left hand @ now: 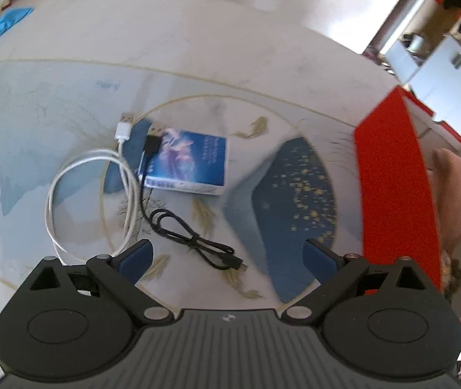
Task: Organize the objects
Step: 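Move the left gripper back to the table over the black USB cable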
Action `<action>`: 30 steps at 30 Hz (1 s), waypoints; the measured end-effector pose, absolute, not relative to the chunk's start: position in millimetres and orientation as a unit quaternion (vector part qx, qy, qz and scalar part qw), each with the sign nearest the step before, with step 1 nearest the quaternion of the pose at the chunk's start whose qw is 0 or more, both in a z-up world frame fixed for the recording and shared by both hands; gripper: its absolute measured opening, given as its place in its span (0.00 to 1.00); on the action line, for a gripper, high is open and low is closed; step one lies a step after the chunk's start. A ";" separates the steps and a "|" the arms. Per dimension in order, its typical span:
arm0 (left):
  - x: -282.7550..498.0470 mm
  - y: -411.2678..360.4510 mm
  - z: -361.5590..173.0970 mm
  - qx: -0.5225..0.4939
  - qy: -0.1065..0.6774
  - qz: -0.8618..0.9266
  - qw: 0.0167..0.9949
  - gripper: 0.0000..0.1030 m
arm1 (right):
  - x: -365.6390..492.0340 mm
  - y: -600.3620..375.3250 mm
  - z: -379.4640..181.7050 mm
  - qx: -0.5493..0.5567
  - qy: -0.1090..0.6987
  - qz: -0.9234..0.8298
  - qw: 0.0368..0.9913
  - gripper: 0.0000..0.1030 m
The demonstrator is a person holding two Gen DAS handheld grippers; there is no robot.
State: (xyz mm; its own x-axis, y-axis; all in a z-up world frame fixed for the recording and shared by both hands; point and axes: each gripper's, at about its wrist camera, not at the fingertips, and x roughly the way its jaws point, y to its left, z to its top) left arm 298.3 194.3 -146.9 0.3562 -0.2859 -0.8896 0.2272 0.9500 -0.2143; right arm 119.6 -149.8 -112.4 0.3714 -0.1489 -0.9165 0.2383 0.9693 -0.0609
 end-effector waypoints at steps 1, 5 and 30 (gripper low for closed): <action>299.8 193.6 -150.4 -0.025 0.549 -0.148 0.823 0.96 | 119.6 -149.8 -112.5 0.041 0.548 -0.117 0.827 0.05; 305.5 190.4 -161.2 -0.019 0.556 -0.126 0.821 0.96 | 119.5 -149.4 -112.3 0.041 0.548 -0.117 0.827 0.05; 318.4 179.6 -184.3 0.050 0.554 -0.065 0.828 0.68 | 118.6 -149.3 -111.5 0.042 0.548 -0.120 0.827 0.05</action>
State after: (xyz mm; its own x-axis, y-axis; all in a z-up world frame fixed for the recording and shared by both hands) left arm 318.4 179.6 -184.3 0.3770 -0.0513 -0.9248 0.1629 0.9866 0.0117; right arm 118.6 -149.3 -111.5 0.3702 -0.1519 -0.9165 0.2434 0.9679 -0.0621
